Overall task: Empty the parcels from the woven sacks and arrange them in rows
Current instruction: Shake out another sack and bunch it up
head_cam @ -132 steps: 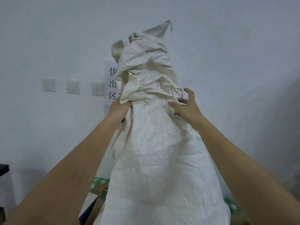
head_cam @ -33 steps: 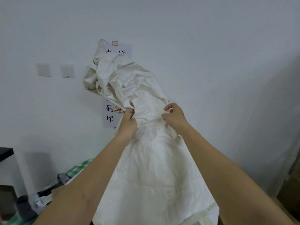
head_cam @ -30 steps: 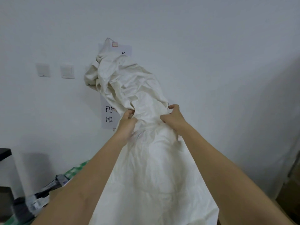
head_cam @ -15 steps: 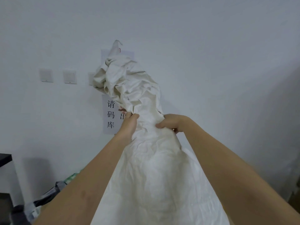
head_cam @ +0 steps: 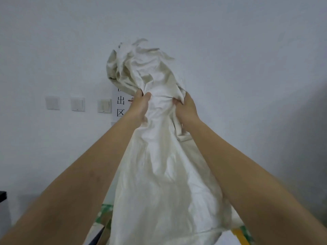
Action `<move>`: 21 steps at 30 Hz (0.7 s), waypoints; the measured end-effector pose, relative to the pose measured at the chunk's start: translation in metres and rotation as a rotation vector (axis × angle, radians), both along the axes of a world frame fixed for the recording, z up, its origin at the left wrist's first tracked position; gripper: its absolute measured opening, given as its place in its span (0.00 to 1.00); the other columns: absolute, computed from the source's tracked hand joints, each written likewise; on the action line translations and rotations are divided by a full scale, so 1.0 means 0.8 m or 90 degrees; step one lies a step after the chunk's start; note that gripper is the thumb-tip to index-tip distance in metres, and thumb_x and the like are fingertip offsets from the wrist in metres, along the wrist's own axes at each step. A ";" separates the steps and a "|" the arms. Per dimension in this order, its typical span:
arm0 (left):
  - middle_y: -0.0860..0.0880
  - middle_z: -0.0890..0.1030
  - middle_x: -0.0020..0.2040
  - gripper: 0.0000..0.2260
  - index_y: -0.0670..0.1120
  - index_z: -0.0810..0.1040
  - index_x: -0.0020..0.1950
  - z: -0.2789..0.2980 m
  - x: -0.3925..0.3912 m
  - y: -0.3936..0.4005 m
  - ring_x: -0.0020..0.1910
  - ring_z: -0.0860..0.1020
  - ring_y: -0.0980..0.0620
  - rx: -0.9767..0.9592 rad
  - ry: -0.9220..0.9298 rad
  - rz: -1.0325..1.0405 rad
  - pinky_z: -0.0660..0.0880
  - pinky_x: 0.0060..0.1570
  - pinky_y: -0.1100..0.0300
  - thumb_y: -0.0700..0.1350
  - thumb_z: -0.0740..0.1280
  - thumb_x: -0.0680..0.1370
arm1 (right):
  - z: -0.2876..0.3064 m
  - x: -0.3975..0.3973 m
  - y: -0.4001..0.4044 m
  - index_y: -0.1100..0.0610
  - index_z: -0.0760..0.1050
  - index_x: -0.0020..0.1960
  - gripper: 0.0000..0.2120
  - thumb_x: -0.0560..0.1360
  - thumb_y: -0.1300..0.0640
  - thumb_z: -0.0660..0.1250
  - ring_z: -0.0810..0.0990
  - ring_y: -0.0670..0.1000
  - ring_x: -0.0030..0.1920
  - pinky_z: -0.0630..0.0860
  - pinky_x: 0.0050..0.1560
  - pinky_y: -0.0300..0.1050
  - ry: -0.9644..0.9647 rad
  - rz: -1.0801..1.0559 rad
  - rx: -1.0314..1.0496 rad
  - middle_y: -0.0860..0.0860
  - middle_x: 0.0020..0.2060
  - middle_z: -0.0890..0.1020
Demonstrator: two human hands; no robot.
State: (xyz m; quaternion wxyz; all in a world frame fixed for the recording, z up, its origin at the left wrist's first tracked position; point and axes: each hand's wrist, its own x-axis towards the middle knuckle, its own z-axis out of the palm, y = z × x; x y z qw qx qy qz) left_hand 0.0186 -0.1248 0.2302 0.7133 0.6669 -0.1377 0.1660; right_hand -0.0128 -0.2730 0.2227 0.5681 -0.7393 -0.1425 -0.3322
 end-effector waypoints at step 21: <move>0.54 0.76 0.51 0.10 0.59 0.63 0.58 -0.226 -0.010 -0.025 0.55 0.76 0.48 0.391 0.271 -0.109 0.71 0.49 0.53 0.51 0.59 0.79 | -0.202 -0.004 -0.096 0.53 0.58 0.74 0.26 0.79 0.54 0.62 0.71 0.56 0.62 0.72 0.54 0.51 0.517 -0.031 -0.172 0.52 0.67 0.70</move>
